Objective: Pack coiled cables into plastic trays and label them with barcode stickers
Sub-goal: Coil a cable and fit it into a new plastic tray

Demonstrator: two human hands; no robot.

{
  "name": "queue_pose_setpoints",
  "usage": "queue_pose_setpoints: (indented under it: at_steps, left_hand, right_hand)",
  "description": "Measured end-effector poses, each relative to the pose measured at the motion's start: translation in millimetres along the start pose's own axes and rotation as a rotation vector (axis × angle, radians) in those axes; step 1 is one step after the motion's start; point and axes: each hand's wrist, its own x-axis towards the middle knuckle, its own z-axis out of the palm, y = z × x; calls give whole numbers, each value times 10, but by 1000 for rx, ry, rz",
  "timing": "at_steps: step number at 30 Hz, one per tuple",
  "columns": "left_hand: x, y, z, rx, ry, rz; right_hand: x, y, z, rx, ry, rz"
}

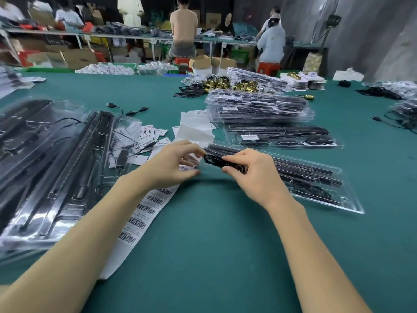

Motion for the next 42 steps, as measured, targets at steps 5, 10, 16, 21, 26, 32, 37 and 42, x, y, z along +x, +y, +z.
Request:
queue_pose_setpoints:
  at_steps: [5,10,16,21,26,32,37,42]
  left_hand:
    - [59,23,46,39,157,25]
    - [32,0,93,86,225,107]
    - [23,30,80,166,244,138]
    - [17,31,32,181,237,57]
    - [43,45,-34,42,226,-13]
    - [71,62,-76,-146,172,-84]
    - [60,61,-73,-171,118,-94]
    - [49,78,-82,-174,102,-97]
  right_hand:
    - [-17,-28,11,9,-5,4]
    - [-29,-64,6,-1,12,-35]
    - [-46,-142,3,10,27,-104]
    - [-54,-170,40,-23,3,-141]
    - [-73,-214,100,-103,37,-162]
    - [-147,-272,143,-233,117,-195]
    - [-254,-312,236,-403,243,-201]
    - [-270,-337,316,-532,225,-129]
